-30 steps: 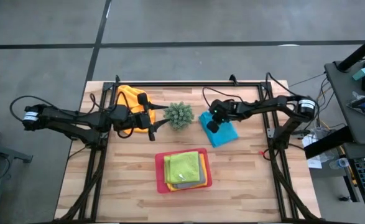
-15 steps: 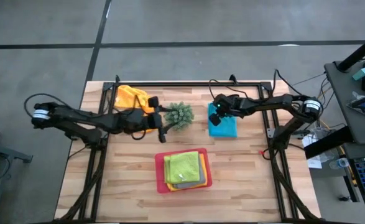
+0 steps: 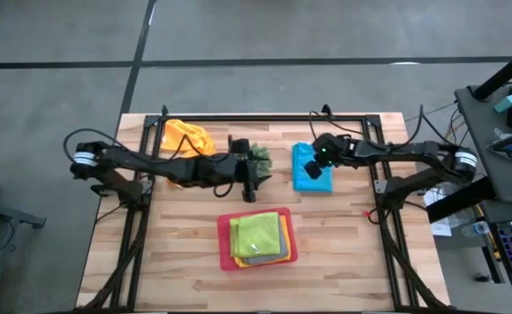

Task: Fold microfiber towels
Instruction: Put the blue microfiber cloth into the pink bin

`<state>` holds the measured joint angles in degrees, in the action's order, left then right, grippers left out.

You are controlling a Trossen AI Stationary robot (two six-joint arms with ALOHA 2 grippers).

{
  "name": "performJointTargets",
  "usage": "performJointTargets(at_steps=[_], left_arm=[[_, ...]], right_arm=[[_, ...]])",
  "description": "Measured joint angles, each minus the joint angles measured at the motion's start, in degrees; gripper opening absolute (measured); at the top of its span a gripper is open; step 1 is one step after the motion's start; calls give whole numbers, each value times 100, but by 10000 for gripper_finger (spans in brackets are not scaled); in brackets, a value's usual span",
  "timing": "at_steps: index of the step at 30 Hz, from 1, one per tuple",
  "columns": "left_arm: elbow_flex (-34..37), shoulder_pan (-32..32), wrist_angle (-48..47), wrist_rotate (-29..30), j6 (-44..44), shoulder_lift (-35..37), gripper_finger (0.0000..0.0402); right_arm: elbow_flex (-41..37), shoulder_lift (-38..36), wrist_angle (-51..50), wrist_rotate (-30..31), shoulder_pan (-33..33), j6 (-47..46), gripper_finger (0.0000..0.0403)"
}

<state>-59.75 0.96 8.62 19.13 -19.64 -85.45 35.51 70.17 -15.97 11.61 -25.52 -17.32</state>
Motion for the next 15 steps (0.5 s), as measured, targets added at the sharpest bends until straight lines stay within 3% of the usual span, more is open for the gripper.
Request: performJointTargets(at_steps=[8, 15], left_arm=[[-1468, -167, -1224, -29, 1284, -1068, 219], [-2922, -553, -1859, -386, 2641, -2253, 219]], right_arm=[[-440, -764, -77, -3, -2, -947, 17], [-328, -1328, -218, -2, -2, -978, 80]])
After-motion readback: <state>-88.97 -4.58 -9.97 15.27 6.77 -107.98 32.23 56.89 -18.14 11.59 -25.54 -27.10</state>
